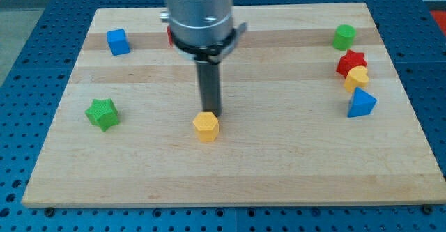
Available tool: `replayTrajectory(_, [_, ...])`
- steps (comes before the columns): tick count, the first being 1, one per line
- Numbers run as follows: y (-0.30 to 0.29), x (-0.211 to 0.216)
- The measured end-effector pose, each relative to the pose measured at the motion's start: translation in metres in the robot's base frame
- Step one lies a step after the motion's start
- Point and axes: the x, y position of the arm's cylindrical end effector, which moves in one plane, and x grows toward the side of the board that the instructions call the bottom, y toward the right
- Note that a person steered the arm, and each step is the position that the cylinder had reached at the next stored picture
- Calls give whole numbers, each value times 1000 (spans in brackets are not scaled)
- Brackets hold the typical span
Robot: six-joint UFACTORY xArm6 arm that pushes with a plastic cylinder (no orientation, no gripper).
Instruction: Push the yellow hexagon towards bottom right
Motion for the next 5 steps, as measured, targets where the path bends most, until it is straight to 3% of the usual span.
replayTrajectory(1, [36, 0])
replayTrajectory(2, [17, -11])
replayTrajectory(5, [-140, -12])
